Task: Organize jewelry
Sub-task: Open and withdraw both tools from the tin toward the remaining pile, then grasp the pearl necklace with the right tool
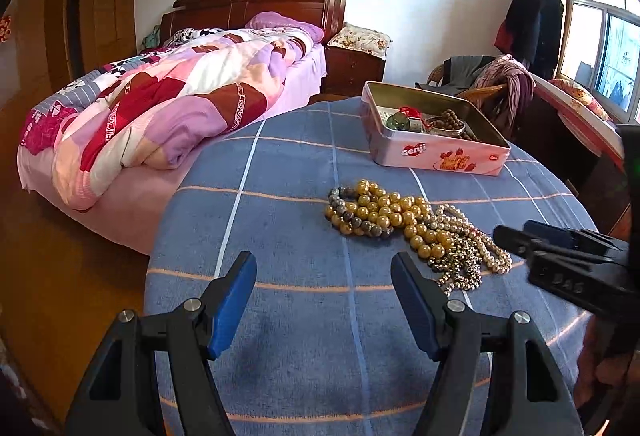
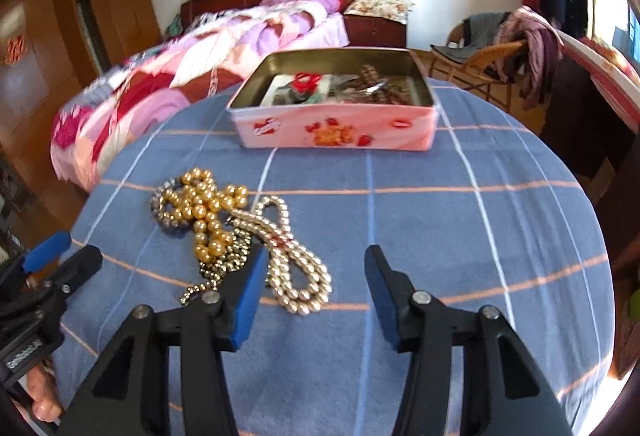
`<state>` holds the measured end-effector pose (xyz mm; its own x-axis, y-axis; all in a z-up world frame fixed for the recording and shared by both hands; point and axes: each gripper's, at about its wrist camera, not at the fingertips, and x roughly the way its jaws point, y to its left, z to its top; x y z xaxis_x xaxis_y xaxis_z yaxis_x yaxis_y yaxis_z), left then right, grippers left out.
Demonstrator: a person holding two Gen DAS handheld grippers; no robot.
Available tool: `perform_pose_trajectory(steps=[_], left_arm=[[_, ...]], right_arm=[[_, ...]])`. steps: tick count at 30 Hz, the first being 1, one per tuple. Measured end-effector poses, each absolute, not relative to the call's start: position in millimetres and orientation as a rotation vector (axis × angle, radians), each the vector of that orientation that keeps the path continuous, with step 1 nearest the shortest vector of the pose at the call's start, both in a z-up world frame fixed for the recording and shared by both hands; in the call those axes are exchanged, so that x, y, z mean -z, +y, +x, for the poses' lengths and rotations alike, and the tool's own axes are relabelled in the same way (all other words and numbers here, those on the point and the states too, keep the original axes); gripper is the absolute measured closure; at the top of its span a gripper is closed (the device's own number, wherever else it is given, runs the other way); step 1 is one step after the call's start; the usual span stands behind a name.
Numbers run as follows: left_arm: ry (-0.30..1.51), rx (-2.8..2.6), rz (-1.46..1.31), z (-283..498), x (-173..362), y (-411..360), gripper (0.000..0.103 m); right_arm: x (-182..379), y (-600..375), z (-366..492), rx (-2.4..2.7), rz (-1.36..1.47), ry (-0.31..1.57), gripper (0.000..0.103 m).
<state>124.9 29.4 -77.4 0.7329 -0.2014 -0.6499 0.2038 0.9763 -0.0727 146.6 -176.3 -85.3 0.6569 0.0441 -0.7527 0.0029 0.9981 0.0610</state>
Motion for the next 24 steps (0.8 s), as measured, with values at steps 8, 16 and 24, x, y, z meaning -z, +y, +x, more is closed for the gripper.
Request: perform_pose_trajectory(steps=[8,16,24], left_arm=[[0.716,0.205,0.008,130.1,75.7,33.9,0.033],[0.729,0.203,-0.012,136.6,74.1,37.1,0.033],[0.755,0.231,-0.026,142.6,78.2,28.3,0.033]], right_arm=[[99.3,-155.7,175.2,-0.058,-0.015,0.939,0.058],[97.1,-174.0,166.9,-0.112,0.054,0.949,0.087],[77.3,-212.0,147.1,-0.125,0.243,0.846,0.096]])
